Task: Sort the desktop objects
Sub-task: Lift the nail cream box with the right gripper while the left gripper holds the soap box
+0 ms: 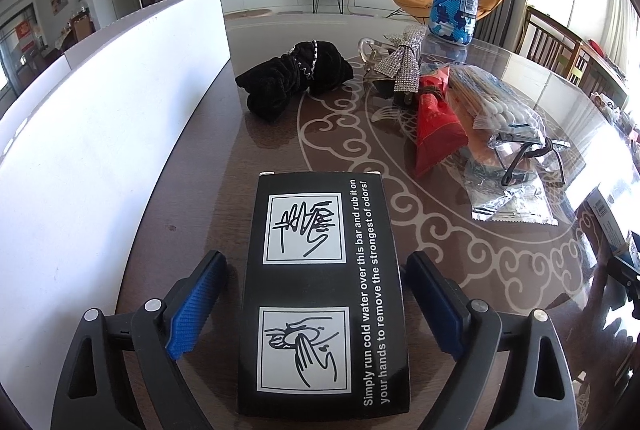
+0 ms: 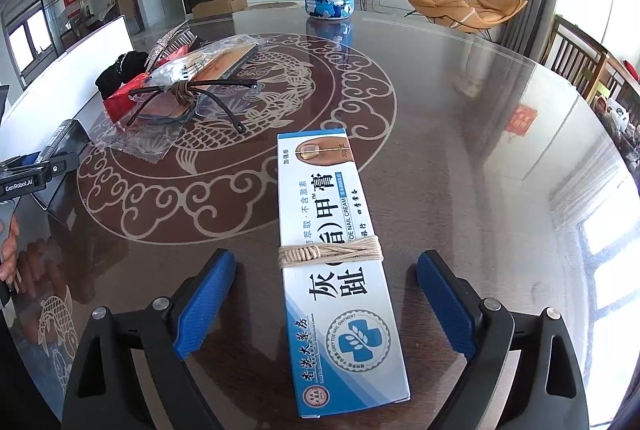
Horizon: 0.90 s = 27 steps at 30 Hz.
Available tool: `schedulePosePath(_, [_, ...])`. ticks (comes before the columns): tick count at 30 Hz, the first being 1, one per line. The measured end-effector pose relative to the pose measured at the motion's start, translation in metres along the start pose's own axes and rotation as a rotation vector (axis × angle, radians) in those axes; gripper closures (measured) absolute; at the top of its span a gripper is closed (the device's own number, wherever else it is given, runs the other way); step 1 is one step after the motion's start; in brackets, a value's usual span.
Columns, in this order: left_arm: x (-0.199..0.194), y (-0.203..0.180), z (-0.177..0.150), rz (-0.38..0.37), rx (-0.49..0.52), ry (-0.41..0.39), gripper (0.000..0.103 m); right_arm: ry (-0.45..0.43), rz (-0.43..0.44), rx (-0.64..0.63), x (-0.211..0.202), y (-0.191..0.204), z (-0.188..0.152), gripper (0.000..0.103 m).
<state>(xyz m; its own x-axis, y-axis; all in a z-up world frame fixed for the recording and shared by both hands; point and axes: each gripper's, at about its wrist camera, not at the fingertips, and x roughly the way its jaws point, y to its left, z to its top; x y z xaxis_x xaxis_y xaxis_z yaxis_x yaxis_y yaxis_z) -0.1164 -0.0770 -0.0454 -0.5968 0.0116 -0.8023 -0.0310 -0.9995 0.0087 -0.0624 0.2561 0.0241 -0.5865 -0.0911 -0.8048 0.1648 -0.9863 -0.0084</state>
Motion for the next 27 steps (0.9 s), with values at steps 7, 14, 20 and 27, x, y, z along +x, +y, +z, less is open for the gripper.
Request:
schedulePosePath(7, [0.001,0.002,0.0,0.003,-0.007,0.01,0.004,0.0,0.001,0.0,0.0,0.0,0.0,0.009])
schedulePosePath(14, [0.0,0.002,-0.001,0.006,-0.006,0.011,0.003,0.003,0.006,0.002,0.0,-0.001,-0.001,0.007])
schedulePosePath(20, [0.001,0.0,0.0,-0.005,0.004,0.021,0.0,-0.014,0.062,0.033,-0.003,-0.008,-0.002,0.006])
schedulePosePath(27, [0.0,-0.002,-0.001,-0.009,0.009,0.021,0.0,0.039,0.041,-0.053,0.001,0.003,0.001,0.005])
